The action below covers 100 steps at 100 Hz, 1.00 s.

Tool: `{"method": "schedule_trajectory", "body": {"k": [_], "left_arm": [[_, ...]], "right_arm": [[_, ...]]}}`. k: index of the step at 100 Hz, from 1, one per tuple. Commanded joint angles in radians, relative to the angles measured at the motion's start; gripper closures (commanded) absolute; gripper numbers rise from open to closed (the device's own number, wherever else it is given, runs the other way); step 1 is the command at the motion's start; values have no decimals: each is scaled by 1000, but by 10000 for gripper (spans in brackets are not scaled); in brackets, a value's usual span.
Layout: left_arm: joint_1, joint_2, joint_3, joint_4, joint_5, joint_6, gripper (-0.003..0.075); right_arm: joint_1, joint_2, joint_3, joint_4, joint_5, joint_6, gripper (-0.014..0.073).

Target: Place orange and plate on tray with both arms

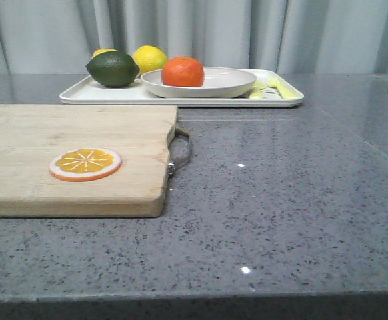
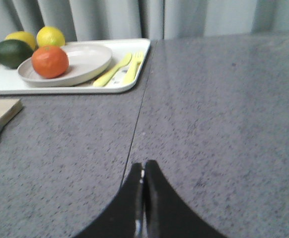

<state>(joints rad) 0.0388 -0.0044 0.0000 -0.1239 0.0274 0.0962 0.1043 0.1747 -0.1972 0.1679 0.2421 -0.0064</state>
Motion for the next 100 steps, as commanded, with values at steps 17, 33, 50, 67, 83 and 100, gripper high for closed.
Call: {"method": "schedule_trajectory", "body": {"k": [17,33,50,67,83,100], "left_arm": [[1,-31,23,2,-75,-1,739],[1,-31,23,2,-75,-1,739],[1,-31,23,2,-75,-1,739],[1,-30,23,2,-75,-1,739],[1,-30,23,2,-75,-1,739],[1,-30,23,2,-75,-1,739]], "right_arm": [[-33,-47,106,-244,-344,180,654],[-70,-124,184,-251,-365,198,654],[-84,-206,225,-259,-319,198,654],[-84,-205,226,-260,-294,198,654],[-84,-205,226,-260,-292,198,654],[-84,-205,226,-260,-292,198,654]]}}
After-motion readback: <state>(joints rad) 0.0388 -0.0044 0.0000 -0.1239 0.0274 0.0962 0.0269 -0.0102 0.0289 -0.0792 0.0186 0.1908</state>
